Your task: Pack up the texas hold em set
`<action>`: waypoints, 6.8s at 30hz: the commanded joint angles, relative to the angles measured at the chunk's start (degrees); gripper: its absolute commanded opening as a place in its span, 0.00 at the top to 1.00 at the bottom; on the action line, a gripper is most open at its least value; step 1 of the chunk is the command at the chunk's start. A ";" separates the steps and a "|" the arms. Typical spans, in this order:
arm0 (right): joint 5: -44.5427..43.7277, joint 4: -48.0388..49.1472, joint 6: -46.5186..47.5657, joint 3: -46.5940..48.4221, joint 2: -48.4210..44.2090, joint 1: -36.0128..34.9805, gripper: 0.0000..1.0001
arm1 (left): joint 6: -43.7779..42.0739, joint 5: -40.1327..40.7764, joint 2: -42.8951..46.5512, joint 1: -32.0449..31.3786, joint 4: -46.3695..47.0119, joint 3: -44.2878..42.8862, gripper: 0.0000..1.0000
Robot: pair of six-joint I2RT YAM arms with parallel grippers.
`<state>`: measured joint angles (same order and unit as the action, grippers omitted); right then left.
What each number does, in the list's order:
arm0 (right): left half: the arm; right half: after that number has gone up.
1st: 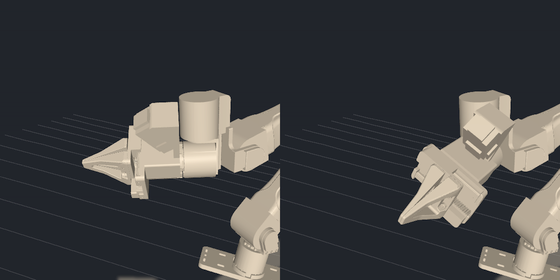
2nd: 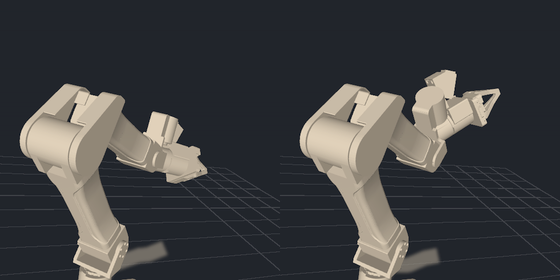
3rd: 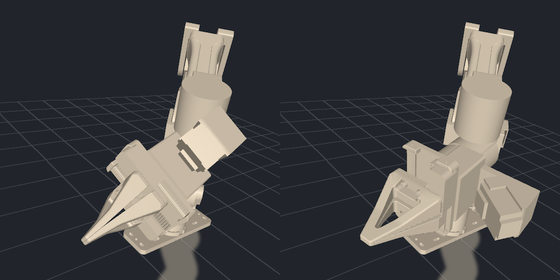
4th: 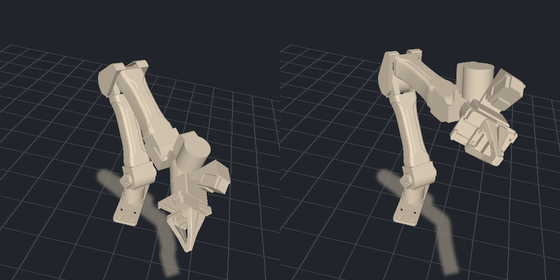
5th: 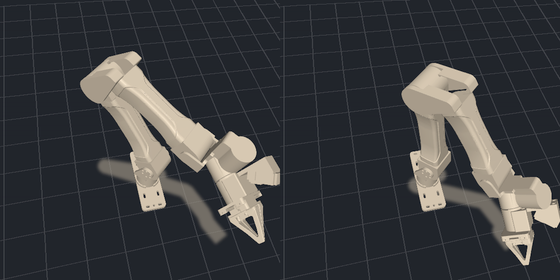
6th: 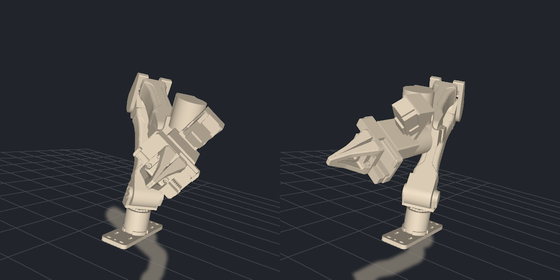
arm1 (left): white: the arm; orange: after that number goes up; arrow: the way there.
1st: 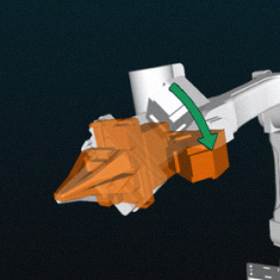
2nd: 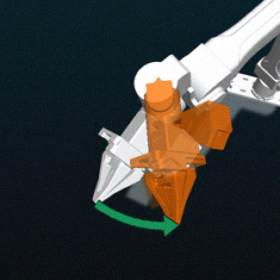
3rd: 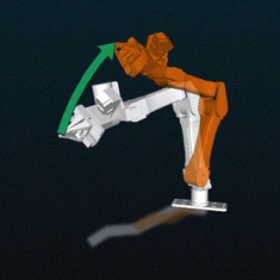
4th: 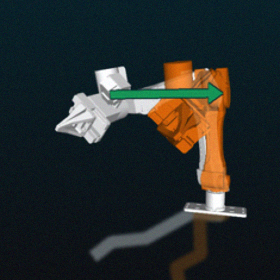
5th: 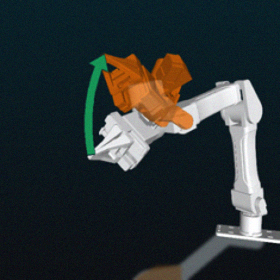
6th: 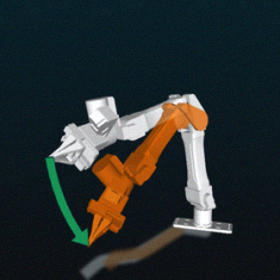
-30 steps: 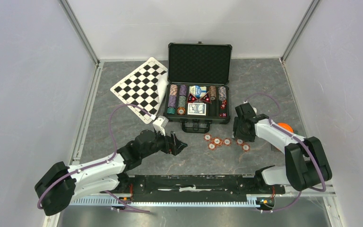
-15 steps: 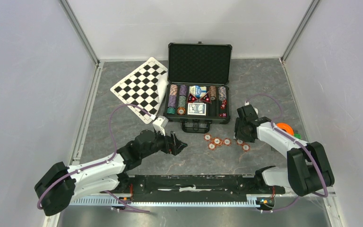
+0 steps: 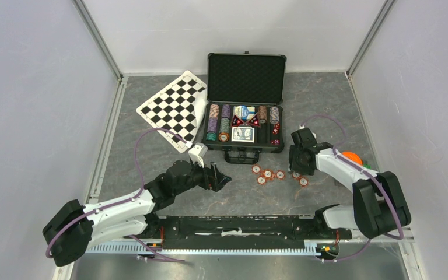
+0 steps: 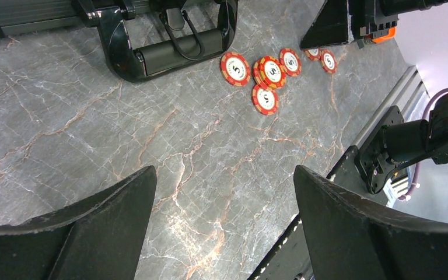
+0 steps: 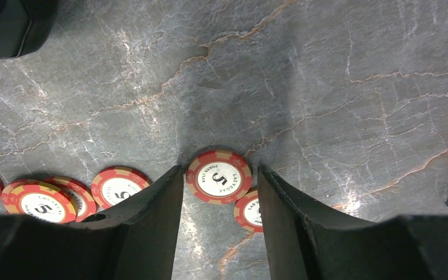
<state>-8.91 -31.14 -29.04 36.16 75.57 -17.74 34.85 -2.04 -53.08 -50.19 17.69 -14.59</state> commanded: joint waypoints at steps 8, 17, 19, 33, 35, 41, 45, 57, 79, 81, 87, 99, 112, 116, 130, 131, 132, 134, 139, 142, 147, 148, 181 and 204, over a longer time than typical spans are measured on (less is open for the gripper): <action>0.53 -7.35 0.36 3.32 2.26 -1.42 0.56 | -2.71 0.57 1.05 0.28 1.56 -0.70 0.07; 0.92 -11.69 0.21 10.40 -1.30 -1.77 0.55 | -2.67 0.42 0.79 0.28 1.55 -0.85 0.07; 1.66 -11.17 0.02 10.50 -1.34 -2.39 0.55 | -2.63 0.37 0.70 0.28 1.62 -0.86 0.07; 1.17 -8.70 -4.68 17.20 6.78 -13.46 0.54 | -2.76 0.59 0.53 0.27 1.57 -0.79 0.07; 1.28 -8.36 -4.79 16.56 6.37 -13.46 0.51 | -2.73 0.55 0.51 0.27 1.54 -0.70 0.07; 1.68 -5.89 -3.63 13.56 3.17 -13.55 0.34 | -2.84 0.11 -0.30 0.28 1.82 -0.99 0.07; 1.66 -2.36 -0.57 11.14 0.59 -13.42 0.12 | -2.77 -0.08 -0.49 0.30 2.22 -0.91 0.07; 1.30 10.93 16.12 6.38 -12.90 -14.51 0.02 | -3.57 -1.63 -0.13 0.36 6.82 0.61 0.03; 20.16 16.90 21.54 -2.39 -6.91 -14.33 0.11 | -4.50 -5.06 -1.12 4.05 8.31 -0.96 0.00; 21.83 18.37 21.04 -3.16 -6.85 -14.34 0.11 | -5.29 -5.42 -0.56 4.05 8.54 -1.01 0.00; 21.10 18.74 21.84 -4.01 -6.51 -15.19 0.11 | -5.78 -5.47 -0.09 4.05 9.76 -0.15 0.00; 12.97 16.44 23.25 -1.43 -2.21 -19.45 0.20 | -6.33 -5.89 -0.06 4.05 11.36 1.13 0.00; 6.60 11.97 23.57 2.26 -0.57 -22.86 0.38 | -6.74 -6.26 -0.75 4.05 12.32 1.49 0.00; 7.23 11.00 22.83 2.89 -0.38 -23.00 0.39 | -6.74 -6.32 -0.92 4.05 12.54 1.58 0.00; -3.04 7.91 12.98 6.83 1.73 -27.58 0.39 | -7.27 -6.12 -1.06 4.05 12.95 1.75 0.00; -3.43 7.68 12.53 6.89 2.07 -27.74 0.38 | -7.38 -6.23 -1.06 4.05 12.95 1.76 0.00; -4.00 7.54 11.73 6.82 2.37 -27.89 0.38 | -7.37 -6.24 -1.05 4.05 12.96 1.76 0.00; -4.79 7.07 9.81 6.81 3.16 -27.97 0.37 | -7.52 -6.23 -0.67 4.05 12.84 1.83 0.00; -8.09 6.04 4.97 8.46 5.61 -29.13 0.37 | -7.55 -6.30 -0.01 4.05 12.89 1.89 0.00; -8.90 6.07 4.06 8.84 6.32 -29.97 0.37 | -7.67 -6.64 0.05 4.05 12.88 1.93 0.00; -10.71 4.81 3.40 8.58 6.80 -30.26 0.37 | -7.70 -6.91 0.68 4.05 12.52 2.08 0.00; -11.32 4.11 3.31 8.66 6.70 -30.30 0.37 | -7.74 -6.87 0.86 4.05 12.50 2.11 0.00; -18.20 -0.98 2.78 11.41 9.42 -31.68 0.39 | -7.67 -7.45 0.87 4.05 12.77 2.11 0.00; -11.48 -1.44 0.48 -2.89 -12.78 -18.88 0.24 | -7.13 -10.34 -0.25 4.05 13.93 1.93 0.00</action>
<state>-20.14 -29.74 -25.34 37.67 68.45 -41.82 29.10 -10.57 -53.15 -46.35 28.05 -12.71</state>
